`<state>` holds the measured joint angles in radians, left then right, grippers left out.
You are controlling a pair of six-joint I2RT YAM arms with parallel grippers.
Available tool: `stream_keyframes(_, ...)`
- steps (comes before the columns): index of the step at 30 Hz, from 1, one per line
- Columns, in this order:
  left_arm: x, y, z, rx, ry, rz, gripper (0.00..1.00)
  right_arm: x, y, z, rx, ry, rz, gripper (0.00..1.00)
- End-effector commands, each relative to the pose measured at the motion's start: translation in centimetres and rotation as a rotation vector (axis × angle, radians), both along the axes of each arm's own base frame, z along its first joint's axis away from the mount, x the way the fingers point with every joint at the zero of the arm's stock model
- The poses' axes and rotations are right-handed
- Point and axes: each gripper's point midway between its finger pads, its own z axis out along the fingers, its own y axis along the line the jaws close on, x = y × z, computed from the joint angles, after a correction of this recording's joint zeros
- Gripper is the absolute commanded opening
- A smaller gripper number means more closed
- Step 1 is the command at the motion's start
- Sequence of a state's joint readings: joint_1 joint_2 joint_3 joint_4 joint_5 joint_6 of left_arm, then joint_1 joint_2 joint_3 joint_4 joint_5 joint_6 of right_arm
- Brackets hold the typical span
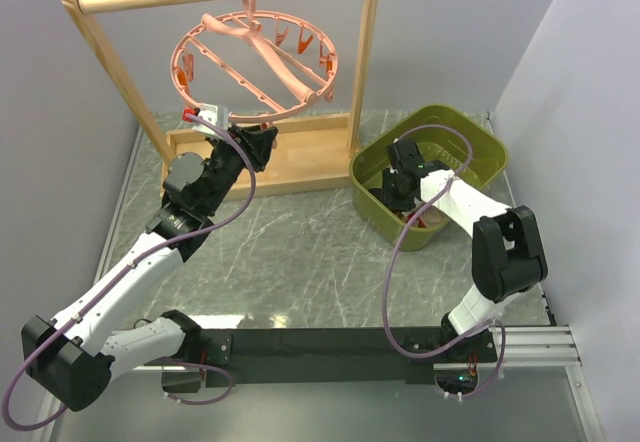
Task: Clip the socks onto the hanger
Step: Pick up the sock from the bin.
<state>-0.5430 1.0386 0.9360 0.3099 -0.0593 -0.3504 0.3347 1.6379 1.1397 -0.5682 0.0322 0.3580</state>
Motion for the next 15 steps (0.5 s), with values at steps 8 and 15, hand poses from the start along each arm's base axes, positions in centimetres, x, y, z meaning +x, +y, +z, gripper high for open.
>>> stream_keyframes(8, -0.5, -0.2, -0.2, 0.031, -0.006, -0.014, 0.18, 4.3, -0.8, 10.4, 0.079, -0.304, -0.038, 0.0)
stream_keyframes(15, -1.0, -0.6, 0.3, 0.016, -0.014, -0.043, 0.18, 3.8, -0.1, 21.0, 0.357, -0.578, 0.002, 0.0)
